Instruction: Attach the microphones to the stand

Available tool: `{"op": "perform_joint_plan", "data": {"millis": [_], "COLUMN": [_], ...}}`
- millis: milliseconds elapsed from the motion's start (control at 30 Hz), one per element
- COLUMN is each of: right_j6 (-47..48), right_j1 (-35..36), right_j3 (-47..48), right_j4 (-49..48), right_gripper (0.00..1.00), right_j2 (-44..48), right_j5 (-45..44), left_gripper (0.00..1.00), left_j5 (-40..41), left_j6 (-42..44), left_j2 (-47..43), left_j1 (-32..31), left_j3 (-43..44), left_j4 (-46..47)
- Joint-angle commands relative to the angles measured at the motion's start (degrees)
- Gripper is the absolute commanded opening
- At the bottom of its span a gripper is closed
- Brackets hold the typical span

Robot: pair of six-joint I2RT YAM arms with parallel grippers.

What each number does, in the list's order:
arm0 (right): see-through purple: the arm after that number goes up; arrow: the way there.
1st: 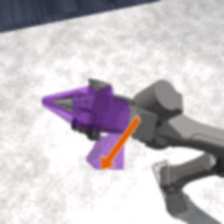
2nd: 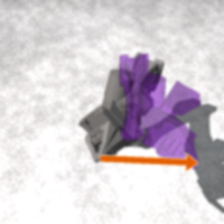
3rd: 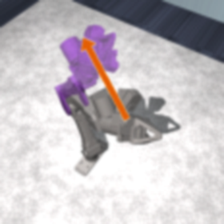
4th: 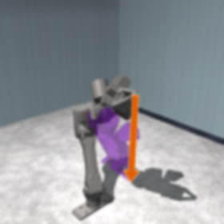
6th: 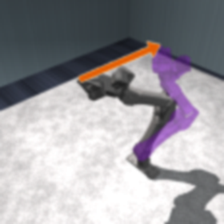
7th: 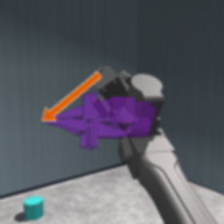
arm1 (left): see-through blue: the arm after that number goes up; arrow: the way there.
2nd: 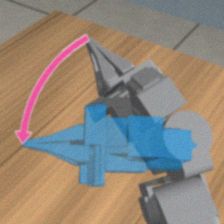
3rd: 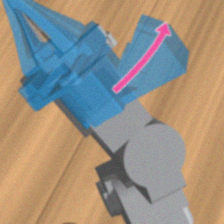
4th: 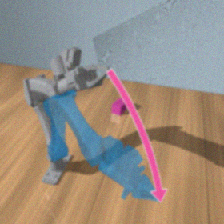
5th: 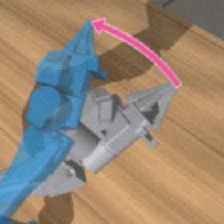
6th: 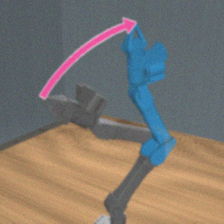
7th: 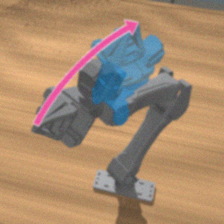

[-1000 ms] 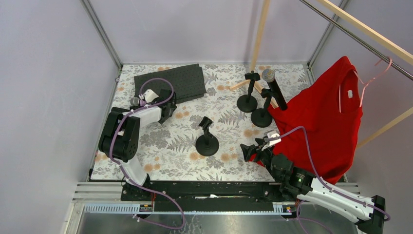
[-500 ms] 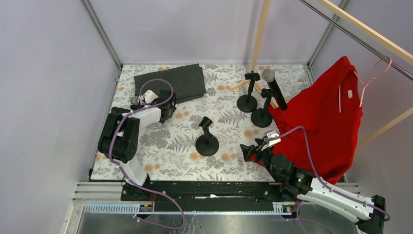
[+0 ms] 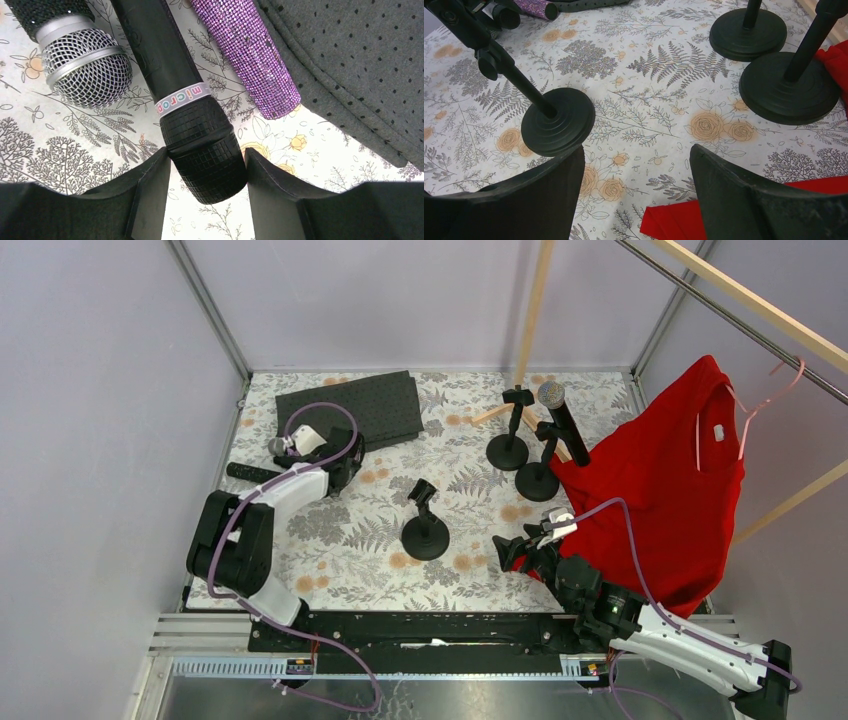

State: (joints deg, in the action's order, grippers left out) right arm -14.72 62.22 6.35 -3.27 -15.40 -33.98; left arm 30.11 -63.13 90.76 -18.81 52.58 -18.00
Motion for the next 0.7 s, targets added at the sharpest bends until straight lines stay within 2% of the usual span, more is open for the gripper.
{"op": "perform_joint_plan", "data": {"millis": [0, 267, 667], "right_j6": [-0.8, -0.6, -0.2], "right_j1": [0.3, 0.3, 0.3], "right_j3": [0.9, 0.9, 1.3], "right_j4": [-1.1, -1.5, -1.6], "right_gripper": [0.84, 0.84, 0.85], "right_j2": [-0.1, -0.4, -0.9], "right_j5": [-0.8, -0.9, -1.2], "left_gripper": [0.49, 0.46, 0.42], "left_j5": [5.2, 11.3, 9.1], "left_j6": [-0.1, 0.0, 0.4], "left_j2": [-3.4, -9.7, -18.3], "left_j1": [-2.0, -6.6, -11.5], "left_j3": [3.8, 4.7, 4.5], "left_j4": [-1.7, -4.4, -7.0]}}
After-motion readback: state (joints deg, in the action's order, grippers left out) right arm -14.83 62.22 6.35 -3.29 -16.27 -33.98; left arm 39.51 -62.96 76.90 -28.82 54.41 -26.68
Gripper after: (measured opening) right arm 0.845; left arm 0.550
